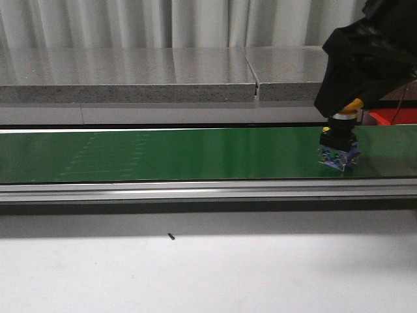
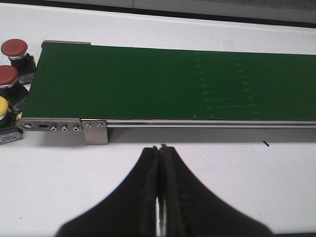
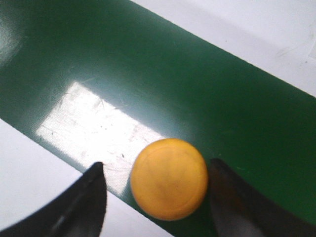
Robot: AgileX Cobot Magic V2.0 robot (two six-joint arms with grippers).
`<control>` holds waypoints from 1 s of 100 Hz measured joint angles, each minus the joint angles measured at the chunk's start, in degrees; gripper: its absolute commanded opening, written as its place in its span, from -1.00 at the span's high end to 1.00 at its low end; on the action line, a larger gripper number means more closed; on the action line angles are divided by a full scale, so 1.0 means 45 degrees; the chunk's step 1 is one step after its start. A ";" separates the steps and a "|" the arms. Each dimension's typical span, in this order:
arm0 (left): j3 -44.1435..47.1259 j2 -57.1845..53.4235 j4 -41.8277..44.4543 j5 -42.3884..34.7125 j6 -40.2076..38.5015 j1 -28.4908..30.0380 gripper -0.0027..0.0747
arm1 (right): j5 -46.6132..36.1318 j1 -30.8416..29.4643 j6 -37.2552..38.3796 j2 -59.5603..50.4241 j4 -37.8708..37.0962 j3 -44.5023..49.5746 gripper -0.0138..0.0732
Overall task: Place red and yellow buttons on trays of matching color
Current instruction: 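Lower the right gripper onto the second yellow button on the belt and grasp, then carry the yellow button into the yellow tray and open the right gripper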
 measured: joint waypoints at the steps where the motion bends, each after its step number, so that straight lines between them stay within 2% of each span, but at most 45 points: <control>1: 0.0000 0.0000 0.0000 0.0000 0.0000 0.0000 0.98 | -0.0023 0.0000 0.0000 0.0022 0.0000 0.0000 0.00; 11: 0.0000 0.0000 0.0000 0.0000 0.0000 0.0000 0.98 | -0.0107 0.0000 -0.0031 0.0140 0.0000 0.0000 0.34; 20: 0.0000 0.0000 0.0000 0.0000 0.0000 0.0000 0.98 | -0.0235 0.0000 -0.0031 0.0140 0.0000 0.0000 0.48; 49: 0.0000 0.0000 0.0000 0.0000 0.0000 0.0000 0.98 | -0.0126 0.0000 -0.0031 -0.0726 0.0027 0.0046 0.48; 61: 0.0000 0.0000 0.0000 0.0000 0.0000 0.0000 0.98 | 0.0276 -0.0401 0.0019 -0.1298 0.0139 0.0046 0.48; 78: 0.0000 0.0000 0.0000 0.0000 0.0000 0.0000 0.98 | 0.0835 -0.1831 0.0386 -0.1780 0.0246 0.0164 0.48; 100: 0.0000 0.0000 0.0000 0.0000 0.0000 0.0000 0.98 | 0.0656 -0.4490 0.0426 -0.2465 0.0961 0.1224 0.48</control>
